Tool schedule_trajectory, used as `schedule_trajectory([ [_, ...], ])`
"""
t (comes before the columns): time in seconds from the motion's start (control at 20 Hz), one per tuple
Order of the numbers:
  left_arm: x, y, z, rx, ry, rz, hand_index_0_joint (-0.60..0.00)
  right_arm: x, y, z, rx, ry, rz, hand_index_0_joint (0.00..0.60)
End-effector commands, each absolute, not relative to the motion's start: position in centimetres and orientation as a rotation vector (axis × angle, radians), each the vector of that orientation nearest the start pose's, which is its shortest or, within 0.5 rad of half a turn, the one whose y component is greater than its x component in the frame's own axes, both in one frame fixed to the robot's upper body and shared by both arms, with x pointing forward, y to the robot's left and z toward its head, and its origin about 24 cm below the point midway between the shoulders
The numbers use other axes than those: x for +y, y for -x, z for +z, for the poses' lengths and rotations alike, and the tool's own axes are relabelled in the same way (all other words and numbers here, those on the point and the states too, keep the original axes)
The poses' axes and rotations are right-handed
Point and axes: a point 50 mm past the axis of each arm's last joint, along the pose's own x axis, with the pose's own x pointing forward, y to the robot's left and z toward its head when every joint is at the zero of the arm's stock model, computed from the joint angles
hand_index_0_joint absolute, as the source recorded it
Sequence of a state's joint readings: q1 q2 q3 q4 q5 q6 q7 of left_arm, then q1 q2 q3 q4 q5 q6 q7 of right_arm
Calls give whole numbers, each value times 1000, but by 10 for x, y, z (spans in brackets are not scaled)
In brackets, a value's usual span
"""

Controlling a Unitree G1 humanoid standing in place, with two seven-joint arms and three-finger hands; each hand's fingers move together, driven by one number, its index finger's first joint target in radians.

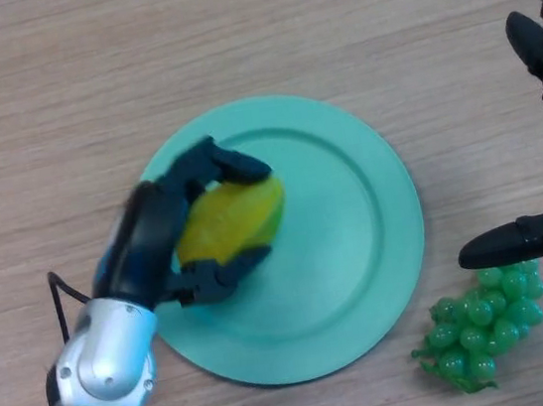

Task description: Pick up the yellow starfruit and place it on the plate

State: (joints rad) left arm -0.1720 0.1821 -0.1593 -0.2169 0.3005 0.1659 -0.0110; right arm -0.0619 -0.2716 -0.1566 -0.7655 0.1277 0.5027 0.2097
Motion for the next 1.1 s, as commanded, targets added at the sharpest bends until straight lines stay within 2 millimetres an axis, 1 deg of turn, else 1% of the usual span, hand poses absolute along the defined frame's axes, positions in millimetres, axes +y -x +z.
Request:
schedule_trajectory([
  [0.05,133,-273,149,-459,-498,-51,-600,-181,-209,217,-519,254,177,0],
  [0.45,141,-278,152,-497,-493,41,-600,-179,-205,218,-520,246,163,0],
  [0.5,141,-278,153,-500,-491,43,-551,-179,-205,219,-525,241,160,0],
  [0.55,141,-278,153,-501,-491,42,-451,-179,-205,219,-525,242,159,0],
  [0.6,141,-277,154,-503,-493,39,-301,-180,-205,219,-524,242,156,0],
  [0.65,141,-276,153,-502,-496,35,-201,-180,-205,219,-522,239,154,0],
  [0.7,141,-274,153,-492,-505,25,-51,-181,-205,218,-517,234,146,0],
  [0.75,141,-272,152,-486,-504,19,0,-182,-204,217,-516,233,144,0],
  [1.0,147,-266,157,-495,-456,16,0,-181,-208,217,-519,243,132,0],
  [1.1,150,-263,162,-506,-433,15,0,-181,-210,213,-519,239,133,0],
])
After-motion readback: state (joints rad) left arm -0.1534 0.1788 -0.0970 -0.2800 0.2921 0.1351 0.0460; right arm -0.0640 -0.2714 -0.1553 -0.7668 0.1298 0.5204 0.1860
